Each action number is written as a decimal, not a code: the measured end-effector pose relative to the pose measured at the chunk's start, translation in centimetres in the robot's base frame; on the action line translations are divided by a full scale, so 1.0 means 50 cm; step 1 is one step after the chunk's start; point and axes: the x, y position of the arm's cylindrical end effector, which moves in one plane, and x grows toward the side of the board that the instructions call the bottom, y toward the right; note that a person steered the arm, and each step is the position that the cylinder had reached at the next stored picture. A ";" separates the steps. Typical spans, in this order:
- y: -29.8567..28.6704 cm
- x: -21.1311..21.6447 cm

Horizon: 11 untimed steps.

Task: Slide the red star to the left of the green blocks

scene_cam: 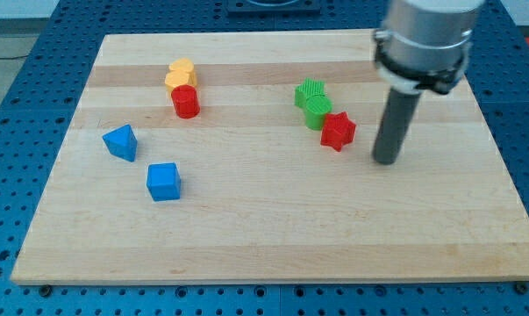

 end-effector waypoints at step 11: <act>-0.343 -0.043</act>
